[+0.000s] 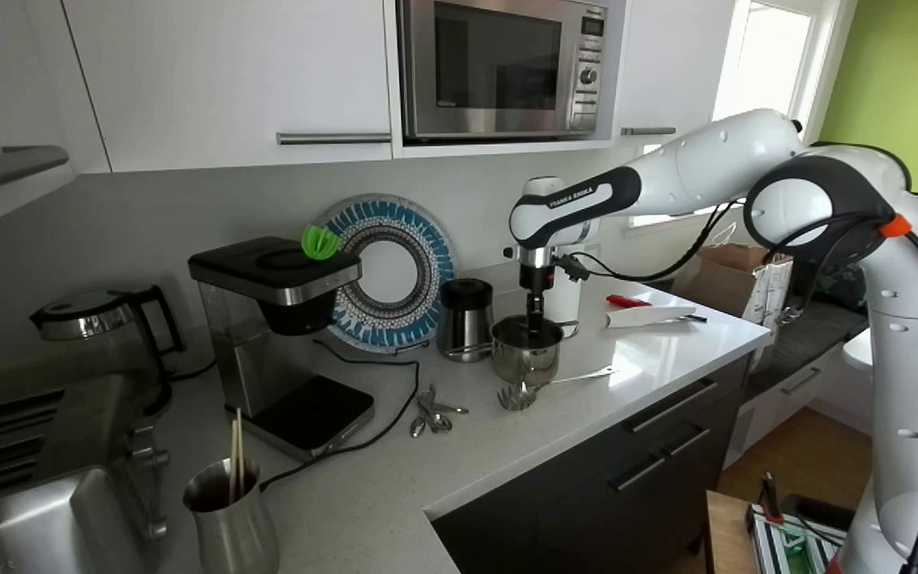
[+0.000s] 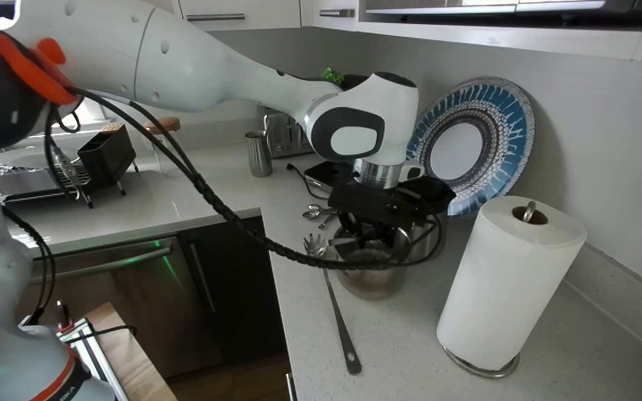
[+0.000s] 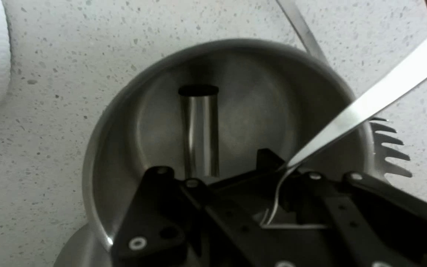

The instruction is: Pick up the spoon from the silver pot and put it on the kitchen counter

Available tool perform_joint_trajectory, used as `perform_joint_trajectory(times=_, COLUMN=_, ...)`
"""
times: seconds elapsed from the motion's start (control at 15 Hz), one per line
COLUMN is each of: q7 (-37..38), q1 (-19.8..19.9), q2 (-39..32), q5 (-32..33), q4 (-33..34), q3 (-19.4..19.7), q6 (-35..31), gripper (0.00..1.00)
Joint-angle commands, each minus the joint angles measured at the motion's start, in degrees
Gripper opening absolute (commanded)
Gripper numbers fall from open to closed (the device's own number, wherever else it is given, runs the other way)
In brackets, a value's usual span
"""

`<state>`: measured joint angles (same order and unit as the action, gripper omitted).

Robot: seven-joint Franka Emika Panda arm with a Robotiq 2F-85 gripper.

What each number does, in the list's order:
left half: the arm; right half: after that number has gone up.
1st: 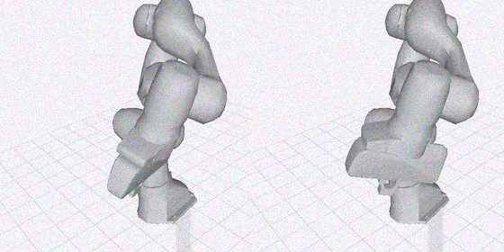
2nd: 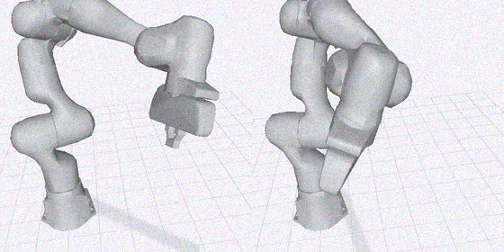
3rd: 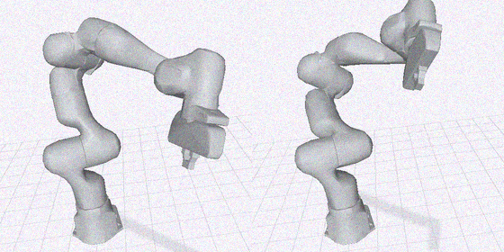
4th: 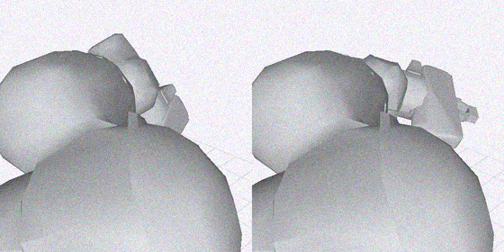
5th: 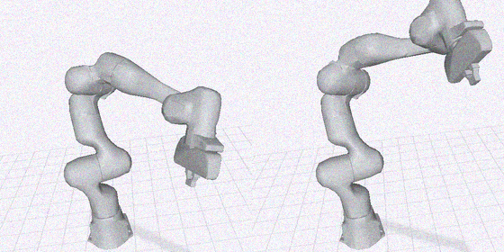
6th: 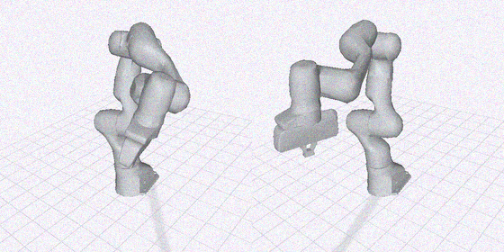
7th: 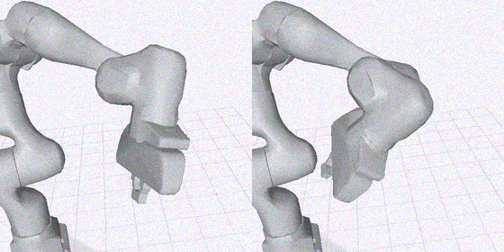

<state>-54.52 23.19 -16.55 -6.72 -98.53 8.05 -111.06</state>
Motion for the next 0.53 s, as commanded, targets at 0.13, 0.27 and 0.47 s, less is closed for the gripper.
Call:
perform_joint_trajectory(times=0.13, q7=-5.2, q1=-3.1, q2=11.0, q5=0.9, q4=-8.4, q3=0.3, q6=-3.0, gripper=0.00)
perform_joint_trajectory(times=0.27, q7=-7.4, q1=-6.0, q2=14.5, q5=2.3, q4=-10.3, q3=-0.6, q6=-3.7, gripper=0.00)
perform_joint_trajectory(times=0.47, q7=-8.2, q1=-11.1, q2=18.2, q5=4.8, q4=-11.8, q3=-2.7, q6=-3.3, gripper=0.00)
